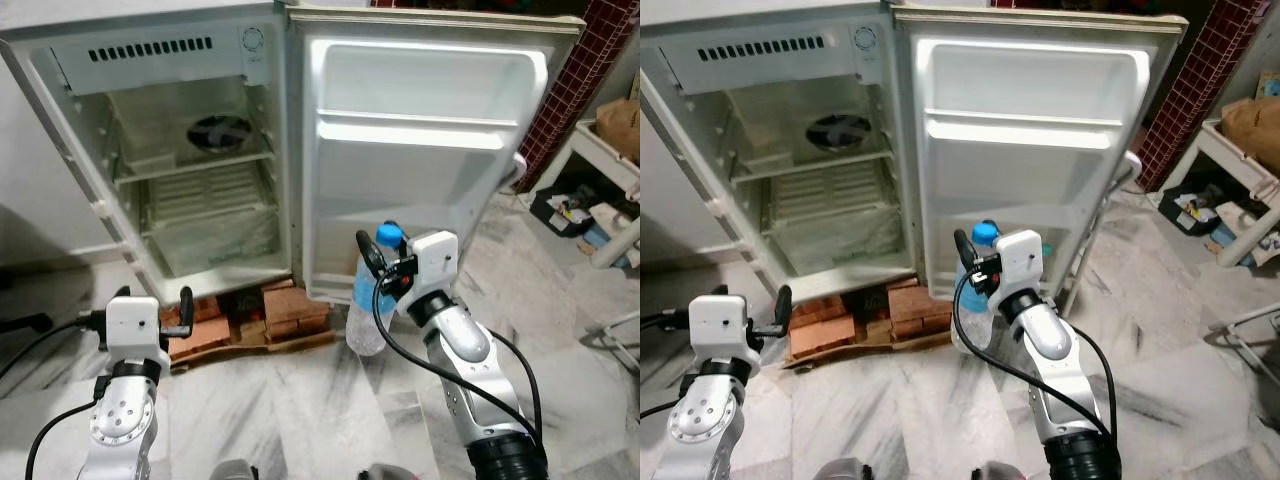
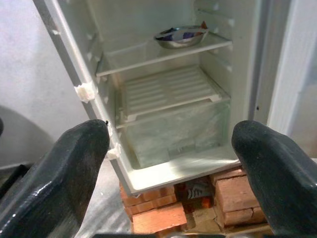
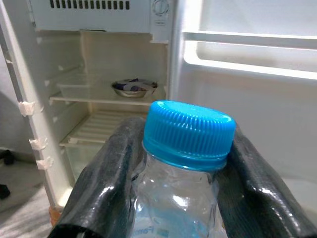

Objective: Restocking fridge

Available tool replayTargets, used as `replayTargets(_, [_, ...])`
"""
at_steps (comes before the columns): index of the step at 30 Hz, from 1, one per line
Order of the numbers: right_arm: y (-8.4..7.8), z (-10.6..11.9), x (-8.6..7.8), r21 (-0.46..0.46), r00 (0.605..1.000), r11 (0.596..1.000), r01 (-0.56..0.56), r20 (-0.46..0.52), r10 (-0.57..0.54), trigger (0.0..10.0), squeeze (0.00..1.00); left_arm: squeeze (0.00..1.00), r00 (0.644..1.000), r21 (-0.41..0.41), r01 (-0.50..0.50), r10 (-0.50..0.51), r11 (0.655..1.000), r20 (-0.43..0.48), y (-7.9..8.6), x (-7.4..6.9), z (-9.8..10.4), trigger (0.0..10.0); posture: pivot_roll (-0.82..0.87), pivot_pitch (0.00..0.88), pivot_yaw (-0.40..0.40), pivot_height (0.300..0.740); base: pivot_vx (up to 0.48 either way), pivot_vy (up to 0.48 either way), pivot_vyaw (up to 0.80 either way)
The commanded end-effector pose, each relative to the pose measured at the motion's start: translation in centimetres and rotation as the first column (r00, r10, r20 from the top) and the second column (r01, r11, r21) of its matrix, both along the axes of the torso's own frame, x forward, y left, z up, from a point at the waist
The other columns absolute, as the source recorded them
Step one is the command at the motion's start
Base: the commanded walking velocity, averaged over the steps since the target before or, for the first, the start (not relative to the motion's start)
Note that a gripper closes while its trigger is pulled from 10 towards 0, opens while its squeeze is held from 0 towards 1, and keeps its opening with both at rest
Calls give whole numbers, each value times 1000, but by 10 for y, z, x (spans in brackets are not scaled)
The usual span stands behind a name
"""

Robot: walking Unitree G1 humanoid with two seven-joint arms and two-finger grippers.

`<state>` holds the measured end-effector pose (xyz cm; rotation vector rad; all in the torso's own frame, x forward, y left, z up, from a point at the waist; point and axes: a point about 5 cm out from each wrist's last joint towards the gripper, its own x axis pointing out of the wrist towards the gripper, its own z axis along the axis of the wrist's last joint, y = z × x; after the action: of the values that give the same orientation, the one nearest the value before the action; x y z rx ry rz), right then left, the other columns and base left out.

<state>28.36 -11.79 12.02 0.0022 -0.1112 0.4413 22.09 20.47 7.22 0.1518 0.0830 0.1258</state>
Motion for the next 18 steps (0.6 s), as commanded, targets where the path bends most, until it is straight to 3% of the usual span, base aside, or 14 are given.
replayTargets(1, [-9, 7, -1, -7, 999, 1000, 4, 35, -4, 10000, 0, 0, 1000, -23, -2, 2, 1000, -5, -4, -1, -2, 10000, -13, 69, 2, 740, 0, 0, 0])
replayTargets(3, [-10, 10, -1, 8, 998, 1000, 7, 56, -8, 10000, 0, 0, 1000, -23, -11, 11, 1000, -2, -1, -3, -2, 10000, -14, 69, 5, 740, 0, 0, 0])
replayTargets(6, [-10, 13, -1, -27, 996, 1000, 10, 92, -8, 10000, 0, 0, 999, -80, -36, 35, 996, -11, 4, -9, -4, 10000, -13, 71, 4, 740, 0, 0, 752])
replayTargets(14, [-11, 15, 3, -3, 995, 999, 34, 97, -34, 10000, 0, 0, 999, -62, -38, 37, 997, -14, 8, -12, -5, 10000, -10, 70, 2, 740, 0, 0, 739])
replayTargets(18, [-12, 17, 4, 3, 993, 999, 44, 107, -44, 10000, 0, 0, 1000, -74, 1, -1, 997, -2, 4, -12, -3, 10000, -11, 70, 2, 740, 0, 0, 0])
